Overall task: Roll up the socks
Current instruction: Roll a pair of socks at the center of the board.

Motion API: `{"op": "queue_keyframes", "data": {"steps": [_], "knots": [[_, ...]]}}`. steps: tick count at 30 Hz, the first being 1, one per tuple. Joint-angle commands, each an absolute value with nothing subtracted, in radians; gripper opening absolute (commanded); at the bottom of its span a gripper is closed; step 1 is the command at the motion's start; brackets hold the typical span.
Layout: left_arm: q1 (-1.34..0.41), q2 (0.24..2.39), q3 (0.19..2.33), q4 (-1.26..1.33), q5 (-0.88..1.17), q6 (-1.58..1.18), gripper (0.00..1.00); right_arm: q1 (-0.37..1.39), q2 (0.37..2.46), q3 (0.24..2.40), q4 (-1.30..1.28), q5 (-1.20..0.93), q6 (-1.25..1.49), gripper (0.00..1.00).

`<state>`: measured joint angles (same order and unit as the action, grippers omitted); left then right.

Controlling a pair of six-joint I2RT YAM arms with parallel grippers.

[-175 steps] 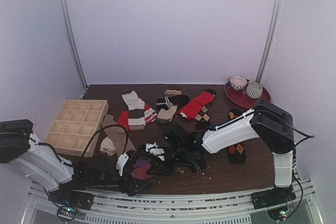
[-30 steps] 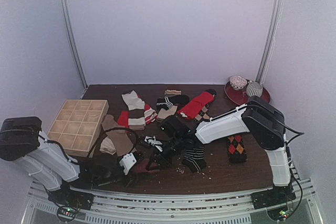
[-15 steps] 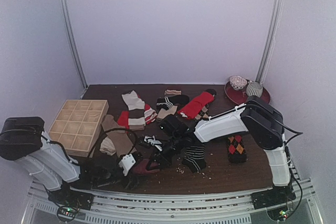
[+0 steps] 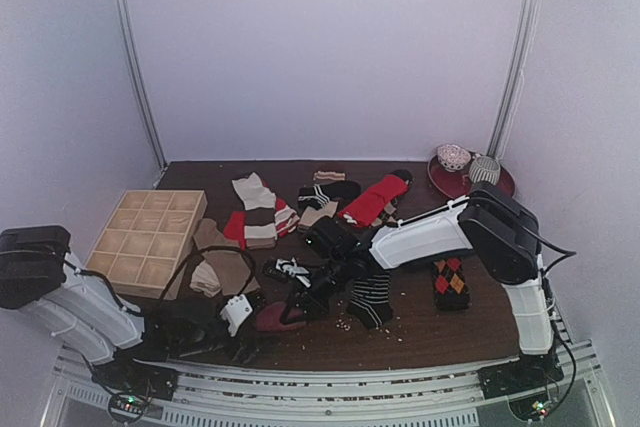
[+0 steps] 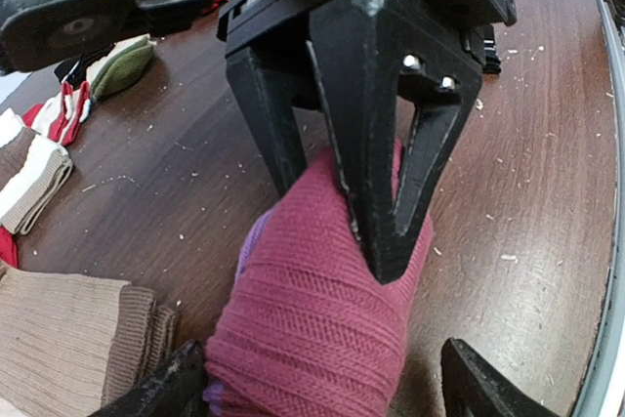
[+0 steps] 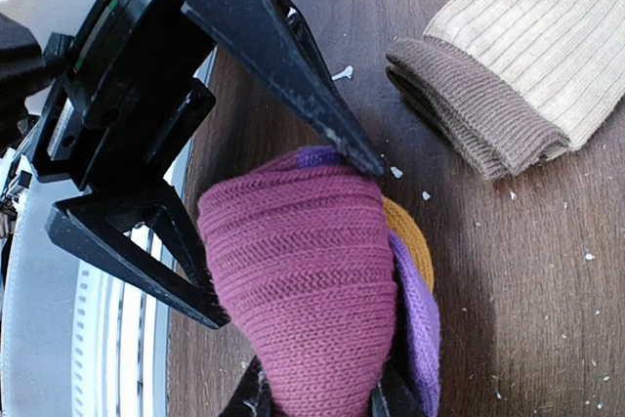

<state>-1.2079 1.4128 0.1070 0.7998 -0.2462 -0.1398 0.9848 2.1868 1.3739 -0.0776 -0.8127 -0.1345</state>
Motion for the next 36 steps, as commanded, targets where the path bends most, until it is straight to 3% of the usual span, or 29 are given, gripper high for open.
{"op": "queue_keyframes", "data": {"steps": [1,10,18,23,26,29,34,36], "knots": [[-1.212,1.441,0.138,0.828,-0.245,-0.101,0.80,0.949,2.344,1.272,-0.445,-0.535,-0.155,0.15],[-1.210,1.471,0.151,0.856,-0.228,-0.091,0.74,0.948,2.347,1.274,-0.452,-0.531,-0.153,0.15],[-1.210,1.416,0.147,0.851,-0.257,-0.075,0.77,0.948,2.347,1.272,-0.456,-0.523,-0.148,0.15],[-1.183,1.441,0.150,0.858,-0.229,-0.069,0.58,0.949,2.346,1.274,-0.454,-0.523,-0.148,0.15],[-1.180,1.480,0.152,0.892,-0.204,-0.083,0.38,0.949,2.347,1.274,-0.455,-0.523,-0.148,0.15],[-1.177,1.529,0.159,0.905,-0.198,-0.094,0.35,0.949,2.348,1.273,-0.456,-0.524,-0.148,0.15],[-1.172,1.558,0.187,0.843,-0.208,-0.131,0.00,0.949,2.348,1.279,-0.457,-0.536,-0.149,0.15],[-1.166,1.557,0.221,0.774,-0.218,-0.175,0.00,0.950,2.333,1.278,-0.444,-0.538,-0.147,0.15]]}}
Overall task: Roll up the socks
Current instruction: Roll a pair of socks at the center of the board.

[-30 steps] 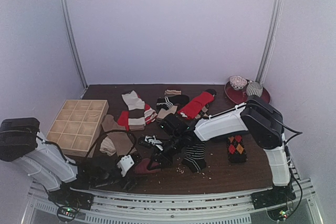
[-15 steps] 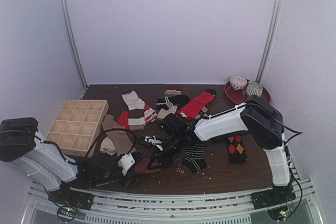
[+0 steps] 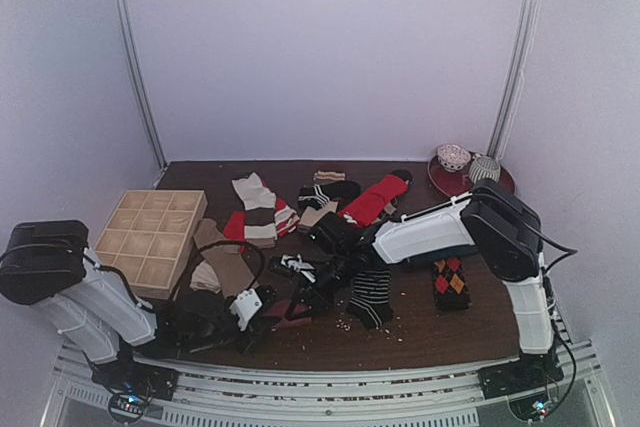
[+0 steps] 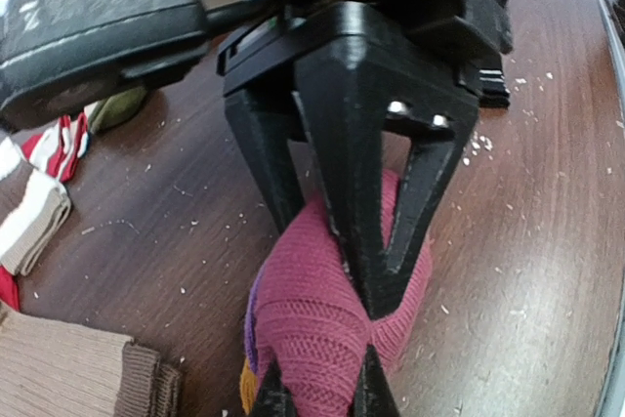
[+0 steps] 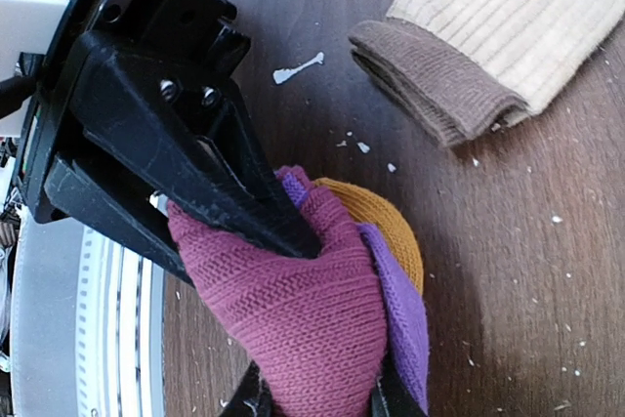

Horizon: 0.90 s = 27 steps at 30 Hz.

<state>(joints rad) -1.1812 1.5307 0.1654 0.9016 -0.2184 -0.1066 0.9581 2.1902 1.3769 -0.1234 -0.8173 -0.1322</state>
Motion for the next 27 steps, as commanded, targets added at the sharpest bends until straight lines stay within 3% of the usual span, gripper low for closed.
{"op": "queue_keyframes", "data": {"steps": [1,7,14,19,22,27], "knots": [[-1.162,1.560,0.234,0.731,-0.221,-0.199,0.00,0.950,2.322,1.276,-0.436,-0.538,-0.145,0.16],[-1.160,1.605,0.247,0.591,-0.161,-0.369,0.00,0.951,2.189,1.185,-0.208,-0.482,-0.101,0.31],[-1.159,1.648,0.217,0.576,-0.103,-0.461,0.00,0.954,1.920,0.912,0.291,-0.313,-0.138,0.47],[-1.158,1.674,0.214,0.568,-0.085,-0.479,0.00,0.962,1.758,0.700,0.693,-0.303,-0.274,0.61],[-1.157,1.683,0.215,0.567,-0.081,-0.486,0.00,0.987,1.732,0.652,0.768,-0.331,-0.390,0.63],[-1.154,1.703,0.216,0.568,-0.066,-0.490,0.00,1.040,1.761,0.717,0.680,-0.318,-0.553,0.67]]}}
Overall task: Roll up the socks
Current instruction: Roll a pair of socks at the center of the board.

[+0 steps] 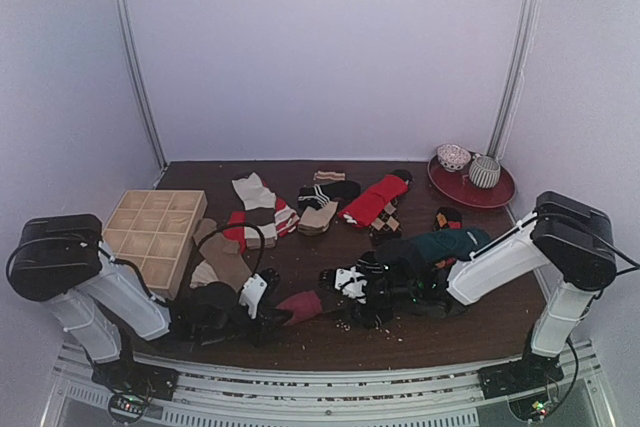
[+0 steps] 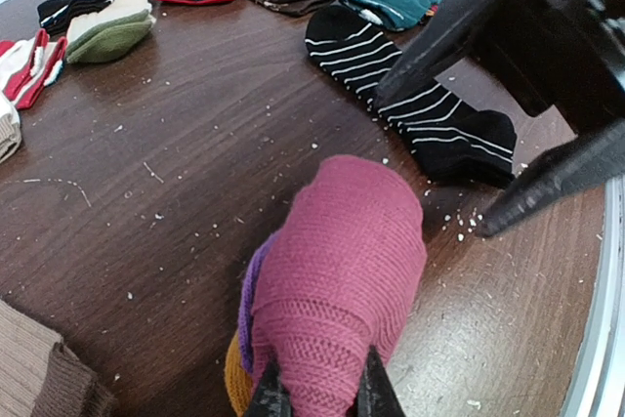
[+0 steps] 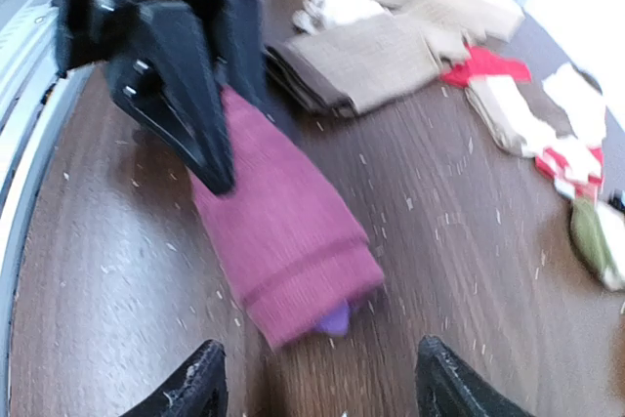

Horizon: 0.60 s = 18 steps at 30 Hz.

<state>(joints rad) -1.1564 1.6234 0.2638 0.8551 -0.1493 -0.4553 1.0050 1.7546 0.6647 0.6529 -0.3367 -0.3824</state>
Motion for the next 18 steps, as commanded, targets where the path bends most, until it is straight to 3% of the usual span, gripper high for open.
{"op": "queue_keyframes", "data": {"steps": [1,9,18], "knots": [[-1.154,1.705,0.217,0.568,-0.063,-0.490,0.00,1.044,1.771,0.739,0.656,-0.332,-0.571,0.67],[-1.150,1.704,0.219,0.564,-0.059,-0.490,0.00,1.046,1.885,0.906,0.404,-0.423,-0.635,0.67],[-1.150,1.710,0.216,0.573,-0.050,-0.492,0.00,1.034,1.955,0.950,0.321,-0.443,-0.629,0.61]]}}
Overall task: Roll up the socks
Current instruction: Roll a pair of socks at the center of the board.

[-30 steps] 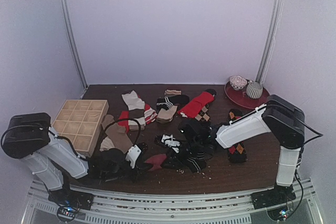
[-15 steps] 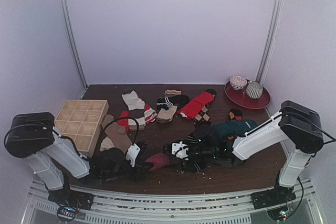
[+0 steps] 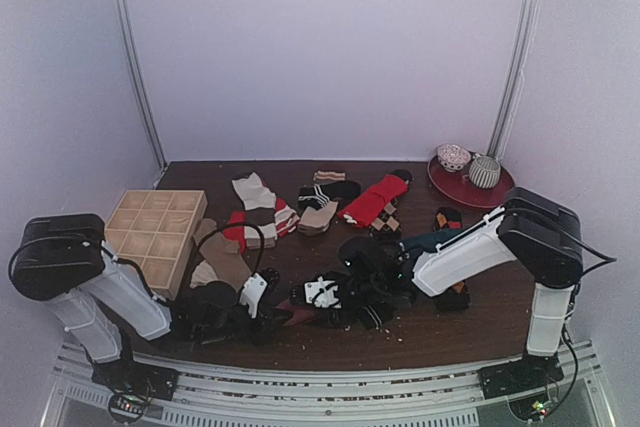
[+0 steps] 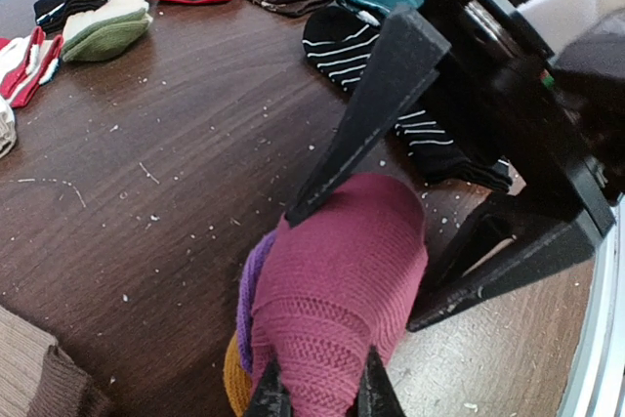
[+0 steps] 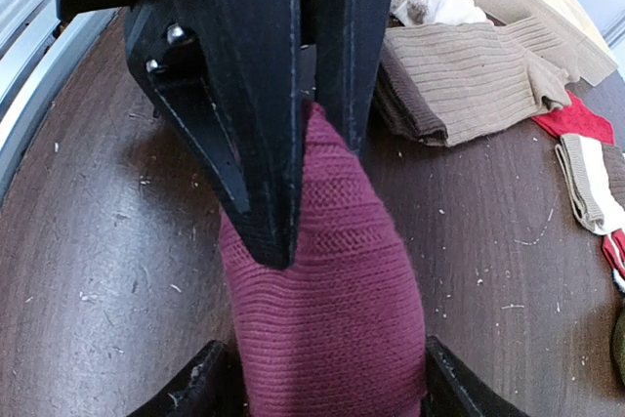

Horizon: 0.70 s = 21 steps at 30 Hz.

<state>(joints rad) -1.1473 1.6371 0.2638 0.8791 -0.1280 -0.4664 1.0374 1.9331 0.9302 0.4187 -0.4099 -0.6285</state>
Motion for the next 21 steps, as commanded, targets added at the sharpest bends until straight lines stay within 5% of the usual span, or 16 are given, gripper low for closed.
{"op": "queue_keyframes", "data": {"steps": [1,12,21], "knots": [[-1.151,1.712,0.215,0.574,-0.048,-0.491,0.00,1.033,1.959,0.958,0.308,-0.444,-0.627,0.59],[-1.149,1.708,0.240,0.555,-0.059,-0.463,0.00,1.033,2.046,1.093,0.063,-0.527,-0.498,0.27],[-1.149,1.511,0.302,0.424,-0.172,-0.340,0.51,1.020,2.125,1.172,-0.240,-0.567,-0.363,0.25]]}}
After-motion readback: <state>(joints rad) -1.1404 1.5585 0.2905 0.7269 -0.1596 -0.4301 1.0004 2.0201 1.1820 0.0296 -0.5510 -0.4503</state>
